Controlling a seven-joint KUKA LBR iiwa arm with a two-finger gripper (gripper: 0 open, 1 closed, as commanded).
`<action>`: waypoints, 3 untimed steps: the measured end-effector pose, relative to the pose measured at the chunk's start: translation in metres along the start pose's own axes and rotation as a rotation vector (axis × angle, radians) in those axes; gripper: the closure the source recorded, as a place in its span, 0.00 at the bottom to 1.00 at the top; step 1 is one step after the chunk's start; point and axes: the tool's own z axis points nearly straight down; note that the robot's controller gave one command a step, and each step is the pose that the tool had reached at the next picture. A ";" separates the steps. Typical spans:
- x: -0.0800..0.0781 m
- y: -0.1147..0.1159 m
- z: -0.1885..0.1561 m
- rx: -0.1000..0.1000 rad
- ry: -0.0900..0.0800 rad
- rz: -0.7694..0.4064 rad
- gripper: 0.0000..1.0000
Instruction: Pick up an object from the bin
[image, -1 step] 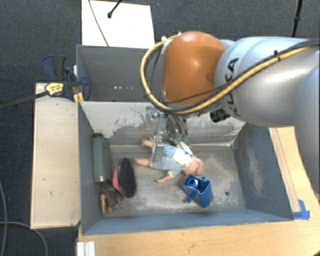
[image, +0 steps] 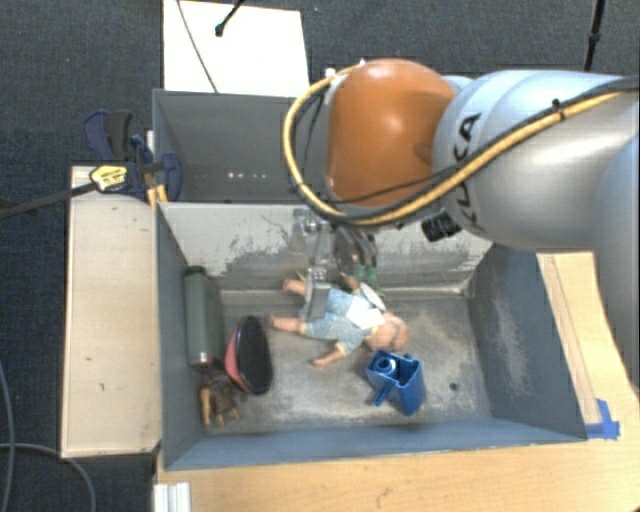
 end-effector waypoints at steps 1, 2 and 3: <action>0.014 -0.032 0.043 0.000 -0.004 -0.078 0.00; 0.050 -0.061 0.067 0.001 0.003 -0.177 0.00; 0.054 -0.065 0.070 0.002 0.005 -0.177 0.00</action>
Offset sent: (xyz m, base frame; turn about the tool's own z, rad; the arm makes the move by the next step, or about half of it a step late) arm -0.0524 -0.0633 -0.0687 -0.1792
